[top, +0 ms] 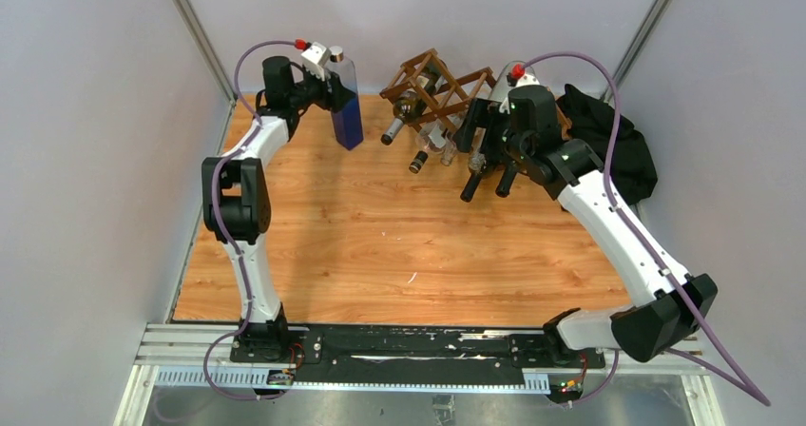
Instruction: Take the wine bottle off the wine rack
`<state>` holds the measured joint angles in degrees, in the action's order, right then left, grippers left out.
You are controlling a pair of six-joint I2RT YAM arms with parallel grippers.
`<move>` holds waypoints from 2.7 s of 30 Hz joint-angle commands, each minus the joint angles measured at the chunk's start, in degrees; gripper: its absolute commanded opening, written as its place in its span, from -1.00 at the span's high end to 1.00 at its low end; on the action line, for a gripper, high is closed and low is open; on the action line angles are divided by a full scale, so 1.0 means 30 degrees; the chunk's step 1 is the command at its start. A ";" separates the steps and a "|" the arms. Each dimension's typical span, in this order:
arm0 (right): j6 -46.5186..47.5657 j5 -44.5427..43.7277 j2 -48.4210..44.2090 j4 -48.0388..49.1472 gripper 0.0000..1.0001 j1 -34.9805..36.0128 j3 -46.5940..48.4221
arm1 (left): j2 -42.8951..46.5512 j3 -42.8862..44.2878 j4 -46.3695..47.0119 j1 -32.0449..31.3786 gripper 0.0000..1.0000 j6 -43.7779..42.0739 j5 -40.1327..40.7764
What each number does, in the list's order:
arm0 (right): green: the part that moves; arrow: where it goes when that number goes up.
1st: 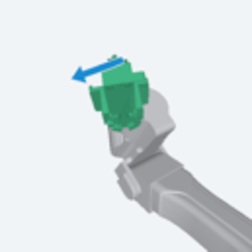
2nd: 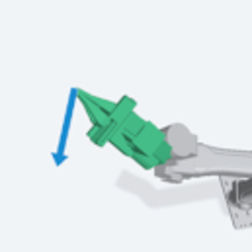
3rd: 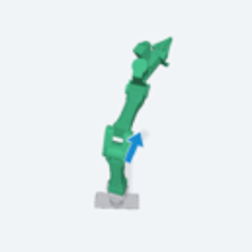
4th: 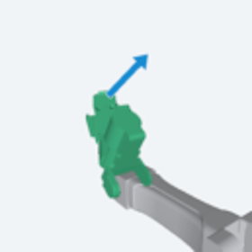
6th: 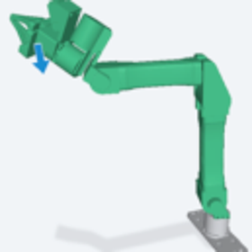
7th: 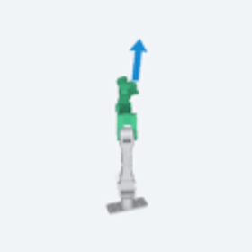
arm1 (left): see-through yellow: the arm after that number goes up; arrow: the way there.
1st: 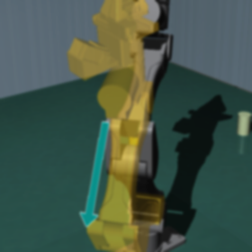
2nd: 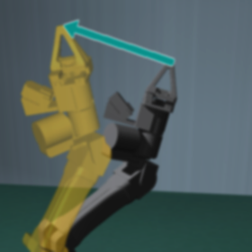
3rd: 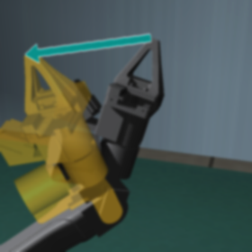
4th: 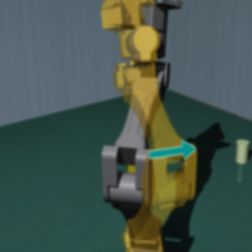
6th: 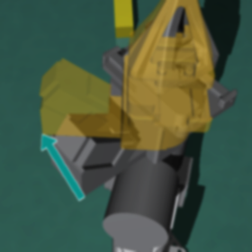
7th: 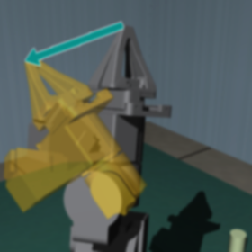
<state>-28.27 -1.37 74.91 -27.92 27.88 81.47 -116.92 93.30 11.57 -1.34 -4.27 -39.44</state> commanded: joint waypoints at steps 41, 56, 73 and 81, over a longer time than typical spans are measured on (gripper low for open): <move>-0.3284 -0.6318 0.6334 -0.3259 -0.60 -0.1265 0.3856 | 1.0079 0.0515 -1.8780 0.2411 -1.00 -0.5879 0.3440; -0.4961 -0.5903 0.7373 -0.1917 0.07 -0.1381 0.3467 | 1.2085 -0.3343 -1.9268 0.2524 -1.00 -0.5596 0.3408; -0.3679 -0.4985 0.2603 -0.0081 1.00 -0.1645 0.1879 | 1.3095 -0.4615 -1.8956 0.2513 -1.00 -0.5984 0.1634; -0.2946 -0.3158 0.0367 0.0611 1.00 -0.1789 0.1424 | 1.3313 -0.4310 -1.8691 0.2521 -1.00 -0.6407 0.1025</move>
<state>-40.10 -11.79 81.58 -35.53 23.44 84.53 -78.46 79.79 -45.71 5.93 -22.28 -33.98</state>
